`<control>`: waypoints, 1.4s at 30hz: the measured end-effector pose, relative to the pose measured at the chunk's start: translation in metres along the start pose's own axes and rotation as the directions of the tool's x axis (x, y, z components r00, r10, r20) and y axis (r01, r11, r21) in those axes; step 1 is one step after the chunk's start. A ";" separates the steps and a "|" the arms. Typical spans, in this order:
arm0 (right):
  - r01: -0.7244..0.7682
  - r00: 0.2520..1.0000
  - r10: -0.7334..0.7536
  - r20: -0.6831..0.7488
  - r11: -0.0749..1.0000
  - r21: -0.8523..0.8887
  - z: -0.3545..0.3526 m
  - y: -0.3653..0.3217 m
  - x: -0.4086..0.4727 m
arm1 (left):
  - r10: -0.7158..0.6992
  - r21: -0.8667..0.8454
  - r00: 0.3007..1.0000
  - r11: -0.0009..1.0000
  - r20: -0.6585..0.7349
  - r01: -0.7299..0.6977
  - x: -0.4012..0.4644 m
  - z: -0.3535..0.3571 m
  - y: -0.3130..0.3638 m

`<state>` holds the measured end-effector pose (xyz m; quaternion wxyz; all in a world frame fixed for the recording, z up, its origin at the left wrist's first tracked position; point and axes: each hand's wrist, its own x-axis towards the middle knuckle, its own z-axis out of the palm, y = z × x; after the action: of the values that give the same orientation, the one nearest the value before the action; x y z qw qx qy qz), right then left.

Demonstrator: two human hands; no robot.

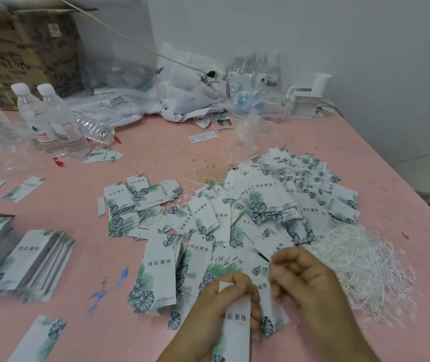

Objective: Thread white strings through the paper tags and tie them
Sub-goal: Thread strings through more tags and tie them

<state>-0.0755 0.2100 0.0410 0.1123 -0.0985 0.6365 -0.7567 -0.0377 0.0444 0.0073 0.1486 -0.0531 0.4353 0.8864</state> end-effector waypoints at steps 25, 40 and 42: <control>-0.119 0.990 0.116 0.083 0.992 0.039 -0.009 0.002 0.003 | 0.163 -0.181 0.939 0.958 -0.301 -0.224 0.005 -0.007 0.004; -0.082 0.939 0.072 -0.335 0.997 -0.015 -0.007 0.012 0.006 | 0.274 0.154 0.902 0.960 -0.332 -0.235 -0.002 -0.004 0.000; 0.032 0.974 -0.098 -0.204 0.952 -0.304 0.008 0.014 -0.001 | 0.261 0.165 0.921 0.961 -0.288 -0.220 -0.003 0.000 -0.001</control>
<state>-0.0719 0.2006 0.0284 0.0013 -0.0525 0.7482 -0.6614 -0.0348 0.0439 0.0071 -0.0279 -0.1265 0.5126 0.8488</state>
